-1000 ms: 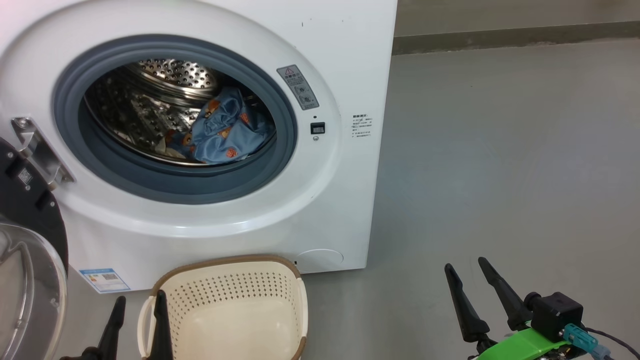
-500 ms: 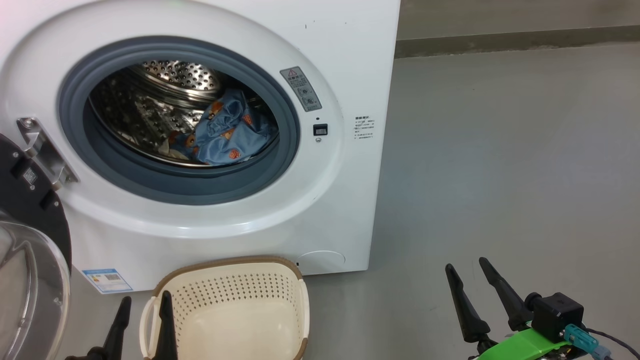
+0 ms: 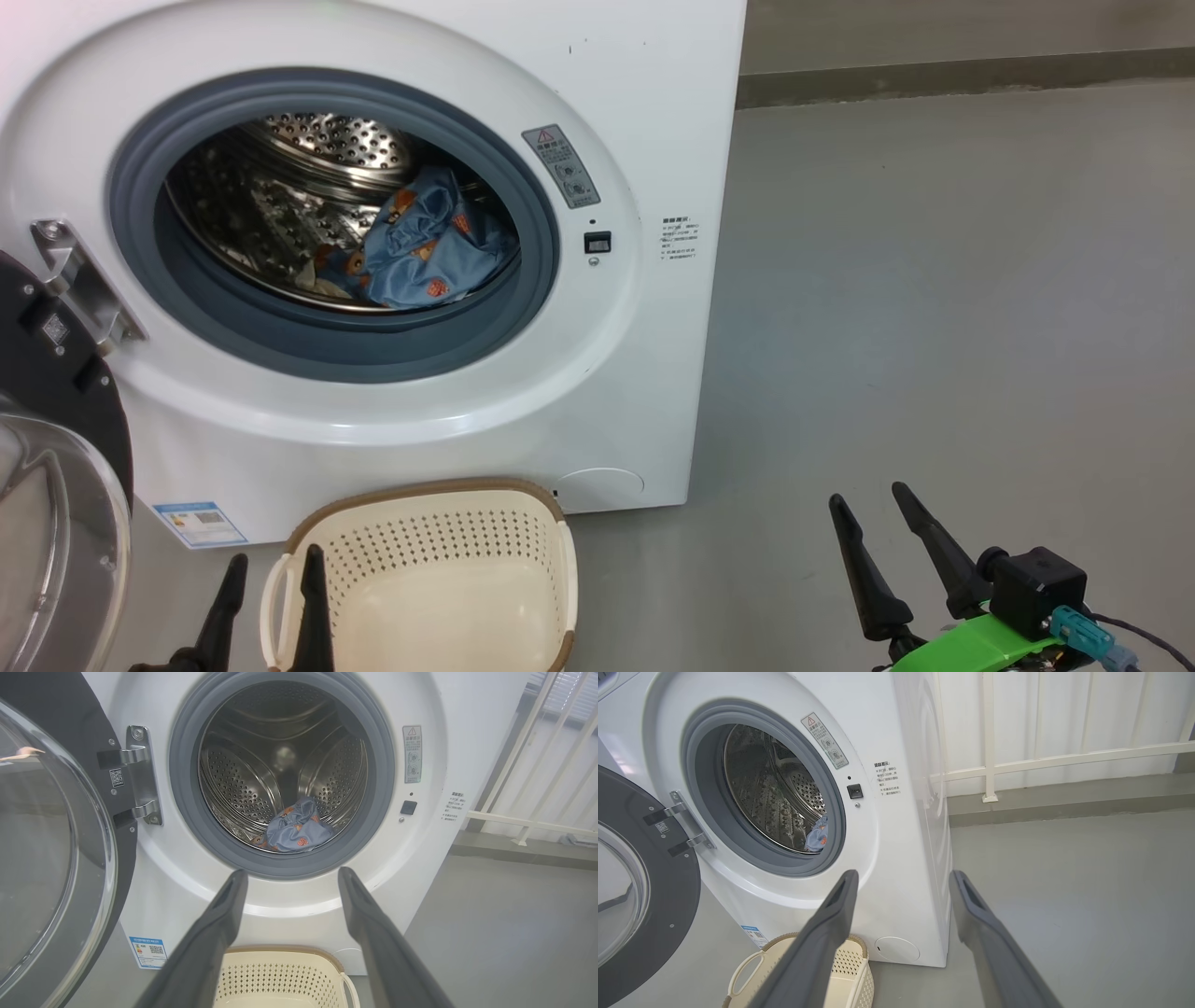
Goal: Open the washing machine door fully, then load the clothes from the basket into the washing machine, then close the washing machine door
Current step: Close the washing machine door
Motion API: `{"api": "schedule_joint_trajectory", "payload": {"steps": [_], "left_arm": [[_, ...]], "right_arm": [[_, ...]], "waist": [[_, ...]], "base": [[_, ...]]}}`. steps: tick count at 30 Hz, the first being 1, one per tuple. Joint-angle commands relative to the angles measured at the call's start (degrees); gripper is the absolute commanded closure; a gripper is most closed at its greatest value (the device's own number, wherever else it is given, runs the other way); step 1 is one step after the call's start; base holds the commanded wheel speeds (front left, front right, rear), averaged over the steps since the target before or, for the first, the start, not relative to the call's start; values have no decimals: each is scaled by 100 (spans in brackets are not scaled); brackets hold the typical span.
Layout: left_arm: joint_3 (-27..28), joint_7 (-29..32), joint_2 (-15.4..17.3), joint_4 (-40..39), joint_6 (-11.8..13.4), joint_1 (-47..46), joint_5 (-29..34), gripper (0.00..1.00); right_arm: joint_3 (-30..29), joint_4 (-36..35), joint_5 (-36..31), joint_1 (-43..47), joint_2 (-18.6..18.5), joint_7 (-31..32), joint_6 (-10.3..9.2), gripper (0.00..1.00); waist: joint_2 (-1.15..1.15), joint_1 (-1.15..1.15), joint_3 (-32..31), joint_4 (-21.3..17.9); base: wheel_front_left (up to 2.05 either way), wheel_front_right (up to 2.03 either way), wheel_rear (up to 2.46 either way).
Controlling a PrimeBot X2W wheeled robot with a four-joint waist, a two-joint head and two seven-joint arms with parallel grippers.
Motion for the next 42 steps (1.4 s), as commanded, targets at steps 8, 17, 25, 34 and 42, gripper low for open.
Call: {"api": "schedule_joint_trajectory", "payload": {"steps": [8, 17, 25, 34, 42], "left_arm": [[132, -37, 57, -63, 81, -96, 158, 0], [120, -37, 57, -80, 92, -123, 179, 0], [141, -37, 57, -147, 108, -161, 201, 0], [101, -37, 57, -211, 39, -144, 182, 0], [91, -37, 56, -208, 41, -136, 163, 0]], "right_arm": [[165, -90, 26, -60, 7, -2, 9, 0], [172, -31, 37, -79, 0, -26, 9, 0], [169, -2, 17, -88, -5, -70, 9, 0], [189, 6, 11, -87, -21, -94, 9, 0], [181, 16, -6, -89, -19, -111, 9, 0]], "waist": [[0, 0, 13, -8], [0, 0, 13, -42], [0, 0, 6, -52], [0, 0, 8, -42], [0, 0, 19, 0]], "base": [[-68, 64, 3], [-166, 165, 0], [-129, 129, 0], [-22, 22, 0], [0, 0, 0]]}}
